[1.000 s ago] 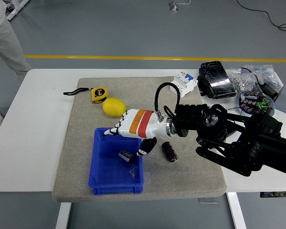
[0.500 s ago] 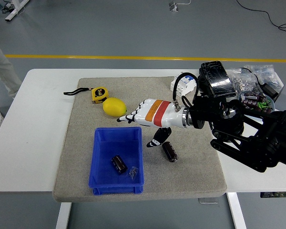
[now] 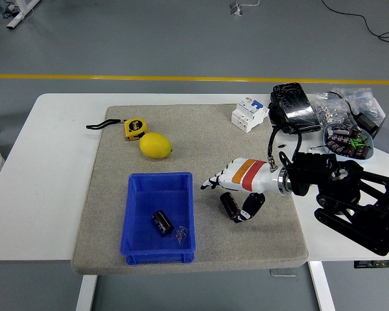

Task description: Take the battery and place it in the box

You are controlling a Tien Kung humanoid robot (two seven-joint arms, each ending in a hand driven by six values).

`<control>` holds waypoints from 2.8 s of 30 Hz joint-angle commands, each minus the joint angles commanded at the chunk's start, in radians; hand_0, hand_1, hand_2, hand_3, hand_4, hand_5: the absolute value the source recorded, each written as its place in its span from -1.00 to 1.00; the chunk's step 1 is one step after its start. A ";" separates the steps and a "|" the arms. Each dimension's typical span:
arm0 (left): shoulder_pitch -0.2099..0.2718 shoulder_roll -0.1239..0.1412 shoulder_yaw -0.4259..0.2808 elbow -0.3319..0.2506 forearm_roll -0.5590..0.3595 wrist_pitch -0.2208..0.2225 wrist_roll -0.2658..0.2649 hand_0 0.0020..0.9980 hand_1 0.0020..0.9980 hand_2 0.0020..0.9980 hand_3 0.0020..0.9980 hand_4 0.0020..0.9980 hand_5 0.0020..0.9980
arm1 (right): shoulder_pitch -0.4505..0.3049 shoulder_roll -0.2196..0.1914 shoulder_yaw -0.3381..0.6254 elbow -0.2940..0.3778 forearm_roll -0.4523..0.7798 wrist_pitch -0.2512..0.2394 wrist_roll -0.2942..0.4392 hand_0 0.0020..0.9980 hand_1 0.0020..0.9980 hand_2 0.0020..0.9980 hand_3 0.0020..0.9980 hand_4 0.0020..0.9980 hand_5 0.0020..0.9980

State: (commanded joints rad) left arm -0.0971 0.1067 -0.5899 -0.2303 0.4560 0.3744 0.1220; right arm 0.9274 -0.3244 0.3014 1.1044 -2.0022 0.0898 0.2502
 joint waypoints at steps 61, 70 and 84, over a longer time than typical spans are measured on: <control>-0.004 -0.005 -0.003 -0.003 0.011 -0.005 0.004 0.15 0.04 0.25 0.25 0.46 0.16 | -0.041 0.073 0.003 -0.180 0.082 -0.099 0.023 0.20 0.05 0.26 0.46 0.77 -0.57; -0.006 -0.005 -0.001 -0.003 0.009 -0.005 0.003 0.15 0.04 0.25 0.25 0.46 0.16 | -0.041 0.075 0.000 -0.190 0.079 -0.121 0.029 0.16 0.01 0.18 0.34 0.66 -0.62; -0.006 -0.005 -0.004 -0.002 0.012 -0.006 0.003 0.15 0.04 0.25 0.25 0.46 0.16 | -0.040 0.070 0.014 -0.184 0.079 -0.122 0.025 0.09 -0.06 0.09 0.18 0.52 -0.68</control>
State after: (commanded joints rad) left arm -0.1029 0.1013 -0.5941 -0.2328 0.4684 0.3681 0.1254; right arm 0.8871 -0.2547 0.3155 0.9208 -1.9228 -0.0325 0.2756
